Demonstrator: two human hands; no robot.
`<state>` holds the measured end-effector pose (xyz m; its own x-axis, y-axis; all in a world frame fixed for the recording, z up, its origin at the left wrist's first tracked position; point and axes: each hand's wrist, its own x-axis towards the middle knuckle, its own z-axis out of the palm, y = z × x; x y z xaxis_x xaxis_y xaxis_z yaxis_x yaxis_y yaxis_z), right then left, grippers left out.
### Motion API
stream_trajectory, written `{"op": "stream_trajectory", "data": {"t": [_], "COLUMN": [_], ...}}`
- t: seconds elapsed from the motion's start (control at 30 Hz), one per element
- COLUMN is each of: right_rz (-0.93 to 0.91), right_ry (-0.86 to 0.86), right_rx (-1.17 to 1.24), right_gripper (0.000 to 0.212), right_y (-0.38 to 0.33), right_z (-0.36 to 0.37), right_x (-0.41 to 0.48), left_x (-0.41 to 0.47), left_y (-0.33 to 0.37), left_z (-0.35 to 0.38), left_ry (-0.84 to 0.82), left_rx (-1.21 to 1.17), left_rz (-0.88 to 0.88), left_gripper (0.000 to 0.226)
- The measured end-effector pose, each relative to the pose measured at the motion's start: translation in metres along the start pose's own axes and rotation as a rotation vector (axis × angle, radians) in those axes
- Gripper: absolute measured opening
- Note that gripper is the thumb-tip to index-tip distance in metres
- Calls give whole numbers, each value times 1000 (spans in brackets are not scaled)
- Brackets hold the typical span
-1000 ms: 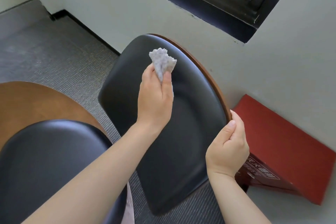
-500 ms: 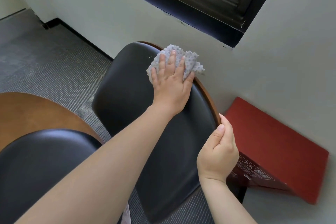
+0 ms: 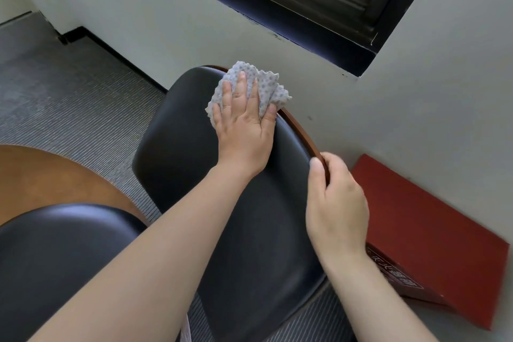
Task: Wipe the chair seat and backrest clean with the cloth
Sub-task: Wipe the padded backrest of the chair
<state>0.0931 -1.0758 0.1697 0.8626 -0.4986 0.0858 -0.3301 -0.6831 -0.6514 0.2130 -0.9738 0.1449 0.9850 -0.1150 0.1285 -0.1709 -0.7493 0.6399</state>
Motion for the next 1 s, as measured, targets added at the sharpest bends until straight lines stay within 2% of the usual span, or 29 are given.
{"op": "stream_trajectory", "data": {"t": [0.1, 0.23, 1.0], "right_rz": [16, -47, -51], "right_ry": [-90, 24, 71], "right_rx": [-107, -316, -362], "right_gripper": [30, 39, 42], "right_y": [-16, -21, -24], "right_z": [13, 29, 31], "right_x": [27, 21, 21], "left_x": [6, 10, -9], "left_y": [-5, -11, -24], "left_z": [-3, -6, 0], "left_ry": [2, -3, 103], "left_rx": [-3, -5, -273], "left_rz": [-19, -22, -219], "left_gripper": [62, 63, 70]}}
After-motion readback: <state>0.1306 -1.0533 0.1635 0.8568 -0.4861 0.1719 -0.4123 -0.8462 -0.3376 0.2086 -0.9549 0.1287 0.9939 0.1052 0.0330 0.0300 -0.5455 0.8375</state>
